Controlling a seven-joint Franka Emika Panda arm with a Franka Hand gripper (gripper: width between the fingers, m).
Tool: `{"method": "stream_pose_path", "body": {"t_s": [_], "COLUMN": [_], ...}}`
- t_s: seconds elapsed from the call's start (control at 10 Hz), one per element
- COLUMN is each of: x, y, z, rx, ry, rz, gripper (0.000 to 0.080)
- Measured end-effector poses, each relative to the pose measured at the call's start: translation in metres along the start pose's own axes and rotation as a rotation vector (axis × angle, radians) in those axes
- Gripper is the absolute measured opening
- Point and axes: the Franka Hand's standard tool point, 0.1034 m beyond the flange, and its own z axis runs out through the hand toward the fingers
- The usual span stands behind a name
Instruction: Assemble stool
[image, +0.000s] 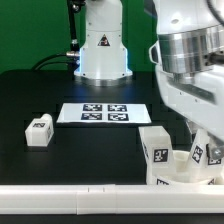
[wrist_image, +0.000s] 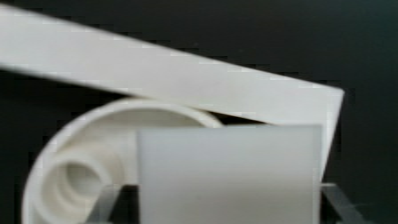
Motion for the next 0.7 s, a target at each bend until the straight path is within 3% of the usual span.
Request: {"method": "stream_pose_path", "body": {"t_s": [0.2, 0.3, 0.4, 0.5, 0.6, 0.7], "x": [-0.0032, -0.0028, -0.0032, -0.0036, -0.0047, -0.0082], "y": [-0.0019, -0.0019, -0.0015, -0.0012, 0.0003, 0.0018], "z": [0.0021, 0.0025, 0.0028, 0.0033, 0.003, -0.0026], "rx": [0.051, 0.07, 0.066, 0.065, 0.054, 0.032], "ry": [-0.03, -0.037, -0.037, -0.037, -0.036, -0.046], "rz": [0.36, 0.377, 0.358, 0.357, 0.291, 0.216], "gripper": [0.0334, 0.0334, 0.0341, 0.0476, 0.0476, 0.0601]}}
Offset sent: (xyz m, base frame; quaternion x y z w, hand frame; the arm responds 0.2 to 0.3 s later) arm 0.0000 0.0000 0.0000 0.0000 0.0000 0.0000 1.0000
